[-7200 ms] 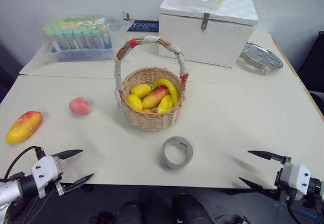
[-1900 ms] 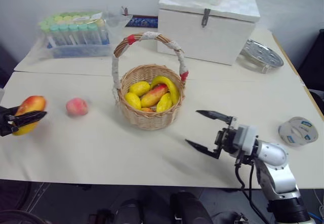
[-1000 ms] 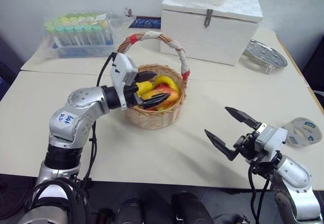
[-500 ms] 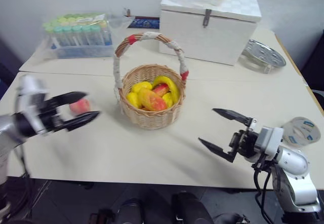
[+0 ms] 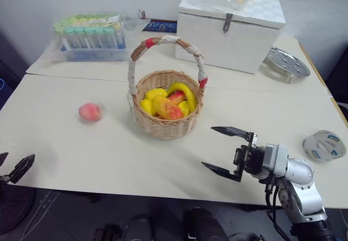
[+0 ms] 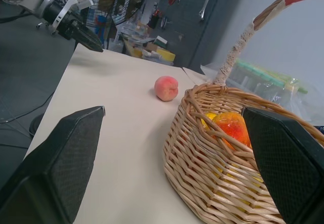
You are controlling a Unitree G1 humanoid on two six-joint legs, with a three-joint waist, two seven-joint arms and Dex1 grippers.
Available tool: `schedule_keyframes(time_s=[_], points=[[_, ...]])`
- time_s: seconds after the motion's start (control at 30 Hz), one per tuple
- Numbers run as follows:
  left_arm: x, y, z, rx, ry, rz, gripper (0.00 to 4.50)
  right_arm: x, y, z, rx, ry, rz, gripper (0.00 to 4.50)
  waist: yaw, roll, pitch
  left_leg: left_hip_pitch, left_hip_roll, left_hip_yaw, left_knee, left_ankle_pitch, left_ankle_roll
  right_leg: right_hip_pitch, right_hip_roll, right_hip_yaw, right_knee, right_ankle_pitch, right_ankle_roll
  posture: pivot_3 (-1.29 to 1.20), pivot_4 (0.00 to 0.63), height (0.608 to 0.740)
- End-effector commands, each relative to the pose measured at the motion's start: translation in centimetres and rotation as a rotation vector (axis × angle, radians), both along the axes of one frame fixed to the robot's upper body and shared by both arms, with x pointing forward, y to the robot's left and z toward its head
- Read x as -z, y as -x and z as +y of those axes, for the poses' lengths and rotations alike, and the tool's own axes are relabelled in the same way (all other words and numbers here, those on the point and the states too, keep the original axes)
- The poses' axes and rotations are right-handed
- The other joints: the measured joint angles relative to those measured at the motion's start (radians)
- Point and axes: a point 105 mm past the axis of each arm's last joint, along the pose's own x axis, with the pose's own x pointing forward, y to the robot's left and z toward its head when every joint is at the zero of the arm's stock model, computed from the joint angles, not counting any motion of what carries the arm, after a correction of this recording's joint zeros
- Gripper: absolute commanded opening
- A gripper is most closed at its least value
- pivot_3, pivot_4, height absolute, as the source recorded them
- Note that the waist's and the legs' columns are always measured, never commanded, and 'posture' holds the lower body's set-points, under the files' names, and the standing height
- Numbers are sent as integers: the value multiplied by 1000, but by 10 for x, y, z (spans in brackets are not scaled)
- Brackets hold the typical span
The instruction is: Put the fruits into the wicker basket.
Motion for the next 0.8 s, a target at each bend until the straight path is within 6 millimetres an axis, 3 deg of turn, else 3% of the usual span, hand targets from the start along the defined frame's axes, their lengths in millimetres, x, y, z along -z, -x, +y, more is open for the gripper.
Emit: schedule_keyframes(time_s=[0.03, 0.17, 0.33, 0.5, 0.63, 0.73, 0.8], points=[[-31, -34, -34, 162, -35, -77, 4446, -5, 1, 0, -5, -11, -33, 4500, 2, 0, 0, 0, 0, -2, 0, 0, 0, 1, -1, -2, 0, 0, 0, 0, 150, 740], [-46, -84, -62, 293, -110, -85, 4446, -5, 0, 1, -2, -2, -31, 4500, 1, 0, 0, 0, 0, -4, 0, 2, -4, 3, -1, -5, -1, 0, -1, 0, 150, 740], [-55, -128, -72, 384, -176, -61, 4446, -13, 0, 9, 4, 7, -41, 4500, -9, 2, 0, 0, 0, -3, 0, 2, -5, 2, 1, -5, -2, 0, -1, 0, 150, 740], [-36, -143, -80, 503, -175, 88, 4446, -26, -3, 17, 30, 9, -48, 4500, -19, 2, 0, -5, 1, 6, 1, 3, -6, -10, 1, -4, 6, 0, -1, 0, 150, 740], [-31, -160, -71, 422, -210, 99, 4446, -33, -5, 21, 55, 3, -46, 4500, -18, 1, 0, -6, 1, 7, 4, 3, -6, -11, 1, -4, 6, 0, -1, 0, 150, 740], [-26, -161, -76, 469, -176, 135, 4446, -38, -4, 24, 65, -2, -46, 4500, -13, 1, 0, -6, 1, 7, 6, 3, -5, -11, 1, -3, 8, 0, -1, 0, 150, 740], [-27, -160, -77, 483, -175, 138, 4079, -43, -5, 24, 80, -10, -55, 4500, -12, 1, 0, -6, 1, 7, 6, 3, -5, -11, 1, -3, 8, 0, -1, 0, 150, 740]])
